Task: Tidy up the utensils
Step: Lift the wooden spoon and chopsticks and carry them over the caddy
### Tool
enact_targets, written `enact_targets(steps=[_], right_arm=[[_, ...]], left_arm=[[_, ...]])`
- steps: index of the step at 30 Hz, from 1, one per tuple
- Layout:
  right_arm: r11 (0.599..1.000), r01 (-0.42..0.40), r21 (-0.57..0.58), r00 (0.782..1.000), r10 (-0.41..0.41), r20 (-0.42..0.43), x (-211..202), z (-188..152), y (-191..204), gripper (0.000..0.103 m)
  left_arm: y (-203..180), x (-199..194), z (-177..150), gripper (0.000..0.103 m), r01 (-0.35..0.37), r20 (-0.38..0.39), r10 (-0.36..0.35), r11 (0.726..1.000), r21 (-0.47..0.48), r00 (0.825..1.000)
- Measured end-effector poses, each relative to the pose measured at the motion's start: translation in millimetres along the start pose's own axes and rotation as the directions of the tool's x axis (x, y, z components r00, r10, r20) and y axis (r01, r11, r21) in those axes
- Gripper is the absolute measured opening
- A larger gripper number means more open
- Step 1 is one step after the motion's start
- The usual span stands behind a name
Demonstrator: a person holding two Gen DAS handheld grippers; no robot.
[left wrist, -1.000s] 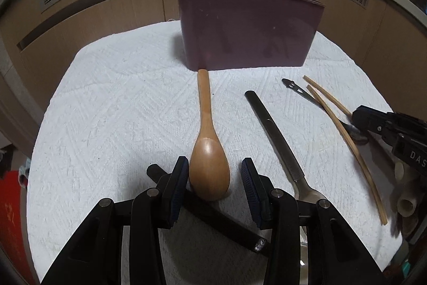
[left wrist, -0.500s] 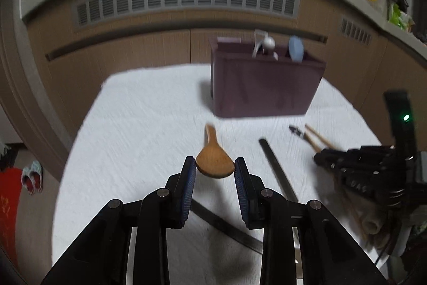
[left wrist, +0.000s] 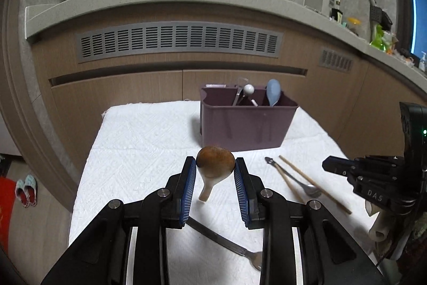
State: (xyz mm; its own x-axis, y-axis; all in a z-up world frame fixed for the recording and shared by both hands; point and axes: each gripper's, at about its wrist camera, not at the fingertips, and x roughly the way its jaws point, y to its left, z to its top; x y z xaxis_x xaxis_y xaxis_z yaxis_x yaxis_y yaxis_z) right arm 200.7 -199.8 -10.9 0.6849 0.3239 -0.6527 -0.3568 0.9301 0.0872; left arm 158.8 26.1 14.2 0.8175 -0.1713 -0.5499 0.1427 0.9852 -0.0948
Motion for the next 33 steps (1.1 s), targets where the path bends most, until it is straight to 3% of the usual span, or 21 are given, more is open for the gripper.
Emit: enact_targets(steps=[11, 15, 17, 20, 24, 29, 31, 33], right_arm=[[1.0, -0.008, 0.009, 0.998, 0.007, 0.061, -19, 7, -1, 0.004], [0.997, -0.072, -0.019, 0.996, 0.07, -0.053, -1, -1, 0, 0.008], [0.998, -0.055, -0.031, 0.994, 0.052, -0.096, 16, -10, 2, 0.016], [0.999, -0.037, -0.008, 0.986, 0.035, -0.16, 46, -20, -2, 0.016], [0.999, -0.01, 0.035, 0.98, 0.017, -0.197, 76, -21, -10, 0.016], [1.0, 0.03, 0.001, 0.98, -0.029, -0.197, 103, -12, -7, 0.015], [0.998, 0.051, -0.042, 0.977, -0.059, -0.204, 107, -10, -2, 0.008], [0.999, 0.031, -0.038, 0.979, -0.038, -0.201, 102, -9, -1, 0.006]], left_arm=[[-9, -28, 6, 0.03, 0.029, 0.024, -0.029, 1.0, 0.006, 0.999], [-11, -33, 5, 0.03, 0.046, 0.02, -0.046, 0.999, 0.003, 0.999], [-12, -34, 5, 0.03, 0.05, 0.017, -0.05, 0.999, 0.003, 0.999], [-12, -32, 4, 0.03, 0.064, 0.006, -0.064, 0.998, -0.006, 0.998], [-7, -26, 0, 0.03, 0.086, -0.026, -0.086, 0.996, -0.034, 0.996], [-1, -16, -4, 0.03, 0.087, -0.052, -0.09, 0.995, -0.054, 0.995], [1, -12, -4, 0.03, 0.09, -0.064, -0.094, 0.994, -0.065, 0.994], [2, -10, -4, 0.03, 0.091, -0.072, -0.097, 0.993, -0.075, 0.993]])
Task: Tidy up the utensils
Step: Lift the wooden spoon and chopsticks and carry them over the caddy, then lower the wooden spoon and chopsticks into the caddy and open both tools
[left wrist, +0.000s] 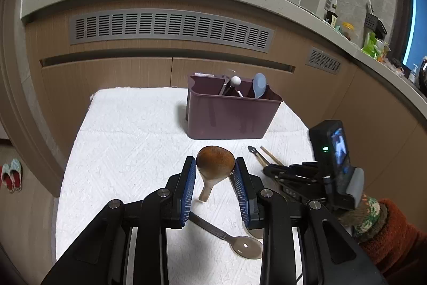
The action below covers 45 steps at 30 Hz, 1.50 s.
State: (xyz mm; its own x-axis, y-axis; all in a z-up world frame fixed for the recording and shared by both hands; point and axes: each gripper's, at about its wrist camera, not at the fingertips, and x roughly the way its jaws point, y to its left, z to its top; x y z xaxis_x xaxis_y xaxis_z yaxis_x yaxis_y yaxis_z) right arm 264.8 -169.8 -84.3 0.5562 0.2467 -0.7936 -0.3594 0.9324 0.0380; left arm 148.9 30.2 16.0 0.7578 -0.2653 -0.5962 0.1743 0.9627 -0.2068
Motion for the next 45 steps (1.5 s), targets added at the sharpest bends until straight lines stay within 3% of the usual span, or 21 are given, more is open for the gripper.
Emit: enact_targets(steps=[5, 14, 18, 23, 25, 28, 33, 38, 45], right_arm=[[0.998, -0.056, 0.033, 0.992, 0.052, 0.112, -50, -1, -7, 0.006], [0.995, -0.09, 0.051, 0.952, 0.07, 0.298, -122, 6, -10, 0.006], [0.997, -0.071, 0.036, 0.906, 0.05, 0.42, -163, 42, -12, 0.006], [1.0, 0.014, -0.027, 0.811, 0.004, 0.586, -227, 117, -8, 0.005], [0.998, 0.056, -0.038, 0.786, -0.021, 0.618, -235, 143, -5, 0.006], [0.994, 0.094, -0.052, 0.788, -0.043, 0.614, -223, 169, -2, 0.005], [0.99, 0.131, -0.049, 0.827, -0.082, 0.556, -183, 188, -5, 0.005], [0.989, 0.143, -0.044, 0.856, -0.101, 0.507, -147, 182, -15, 0.005], [0.994, 0.1, -0.031, 0.904, -0.078, 0.421, -103, 179, -25, 0.005]], left_arm=[[-1, -1, 2, 0.03, 0.005, 0.002, -0.005, 1.0, -0.001, 1.0], [-12, -10, 17, 0.03, 0.049, 0.024, -0.049, 0.999, 0.008, 0.999], [-13, -29, 70, 0.03, 0.116, 0.089, -0.116, 0.993, 0.011, 0.989], [-19, -37, 149, 0.03, 0.152, 0.182, -0.161, 0.987, 0.059, 0.97], [-20, -26, 172, 0.03, 0.154, 0.196, -0.164, 0.986, 0.067, 0.967], [-19, -5, 194, 0.03, 0.156, 0.21, -0.168, 0.985, 0.072, 0.963], [-6, 46, 215, 0.03, 0.234, 0.177, -0.234, 0.972, 0.022, 0.956], [3, 79, 205, 0.029, 0.254, 0.169, -0.251, 0.967, 0.004, 0.953], [9, 127, 186, 0.029, 0.248, 0.117, -0.243, 0.968, -0.032, 0.963]])
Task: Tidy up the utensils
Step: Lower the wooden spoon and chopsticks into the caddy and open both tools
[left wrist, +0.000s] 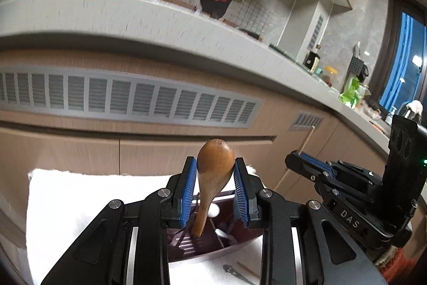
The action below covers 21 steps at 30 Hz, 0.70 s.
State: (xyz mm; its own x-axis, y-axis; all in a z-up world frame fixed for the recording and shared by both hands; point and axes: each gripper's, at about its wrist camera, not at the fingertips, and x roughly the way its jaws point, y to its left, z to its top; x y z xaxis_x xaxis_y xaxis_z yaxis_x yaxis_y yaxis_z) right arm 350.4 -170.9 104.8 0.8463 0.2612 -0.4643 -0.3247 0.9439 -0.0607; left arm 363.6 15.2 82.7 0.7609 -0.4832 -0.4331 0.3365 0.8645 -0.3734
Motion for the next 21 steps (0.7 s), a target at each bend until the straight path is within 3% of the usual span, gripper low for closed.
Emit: enact_targets(steps=[4, 6, 9, 14, 17, 21], right_arm=[[1.0, -0.028, 0.009, 0.996, 0.029, -0.079, 25, -22, -1, 0.006], [0.995, -0.098, 0.021, 0.983, 0.1, -0.154, 41, -37, -2, 0.008], [0.992, -0.116, 0.054, 0.971, 0.124, -0.205, 49, -55, -5, 0.015], [0.994, -0.099, 0.056, 0.978, 0.108, -0.18, 26, -70, -11, 0.015], [0.994, -0.104, 0.036, 0.974, 0.109, -0.2, 8, -85, -8, 0.016], [0.992, -0.122, -0.036, 0.957, 0.108, -0.271, -9, -116, 11, 0.016]], left_arm=[[12, 22, -16, 0.032, 0.021, -0.044, -0.023, 0.999, -0.041, 0.999], [16, 37, -25, 0.036, 0.007, -0.095, -0.01, 0.999, -0.037, 0.995], [17, 41, -34, 0.041, -0.008, -0.126, 0.005, 1.0, -0.026, 0.992], [21, 15, -38, 0.042, -0.037, -0.088, 0.031, 0.997, -0.061, 0.996], [19, -11, -45, 0.042, -0.084, -0.058, 0.082, 0.996, -0.041, 0.995], [13, -41, -77, 0.042, -0.158, -0.109, 0.161, 0.987, 0.031, 0.981]])
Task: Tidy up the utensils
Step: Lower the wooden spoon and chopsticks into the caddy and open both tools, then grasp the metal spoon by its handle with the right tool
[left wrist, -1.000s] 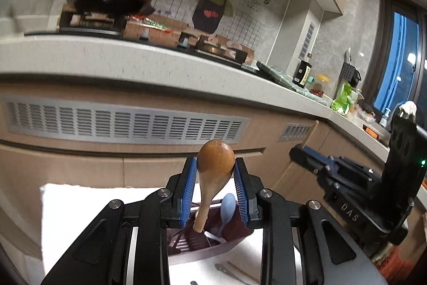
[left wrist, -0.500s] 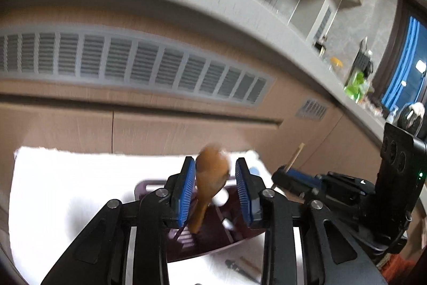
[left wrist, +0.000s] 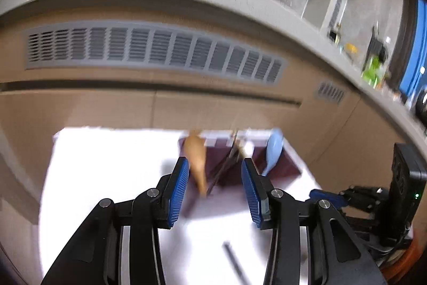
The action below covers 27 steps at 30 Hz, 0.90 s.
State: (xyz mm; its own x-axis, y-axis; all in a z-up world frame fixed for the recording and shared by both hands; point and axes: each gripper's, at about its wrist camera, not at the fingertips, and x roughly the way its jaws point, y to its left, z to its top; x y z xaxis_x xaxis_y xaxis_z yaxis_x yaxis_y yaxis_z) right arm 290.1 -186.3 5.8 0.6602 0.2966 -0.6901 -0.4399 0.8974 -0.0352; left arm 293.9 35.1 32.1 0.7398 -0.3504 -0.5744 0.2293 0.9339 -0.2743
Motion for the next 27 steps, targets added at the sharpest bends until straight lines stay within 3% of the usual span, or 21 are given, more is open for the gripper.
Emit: enact_targets(steps=[6, 11, 16, 21, 24, 27], right_arm=[[0.994, -0.049, -0.1, 0.992, 0.037, -0.118, 0, -73, 49, 0.016], [0.973, -0.219, -0.073, 0.966, 0.206, -0.157, -9, -103, 75, 0.016], [0.934, -0.335, -0.127, 0.931, 0.308, -0.196, 0, -98, 108, 0.018], [0.919, -0.361, -0.16, 0.919, 0.321, -0.23, 27, -87, 137, 0.018], [0.916, -0.355, -0.184, 0.92, 0.308, -0.242, 40, -83, 152, 0.018], [0.931, -0.285, -0.229, 0.943, 0.229, -0.24, 50, -80, 161, 0.011]], left_arm=[[10, -17, -79, 0.042, -0.045, -0.182, 0.046, 0.999, 0.009, 0.982], [23, -33, -131, 0.042, -0.064, -0.259, 0.052, 0.997, -0.037, 0.964], [38, -51, -144, 0.042, -0.116, -0.231, 0.087, 0.987, -0.114, 0.969], [46, -68, -135, 0.042, -0.183, -0.172, 0.162, 0.977, -0.113, 0.972], [47, -73, -132, 0.042, -0.195, -0.163, 0.177, 0.976, -0.099, 0.971], [43, -71, -129, 0.042, -0.186, -0.16, 0.17, 0.979, -0.089, 0.972]])
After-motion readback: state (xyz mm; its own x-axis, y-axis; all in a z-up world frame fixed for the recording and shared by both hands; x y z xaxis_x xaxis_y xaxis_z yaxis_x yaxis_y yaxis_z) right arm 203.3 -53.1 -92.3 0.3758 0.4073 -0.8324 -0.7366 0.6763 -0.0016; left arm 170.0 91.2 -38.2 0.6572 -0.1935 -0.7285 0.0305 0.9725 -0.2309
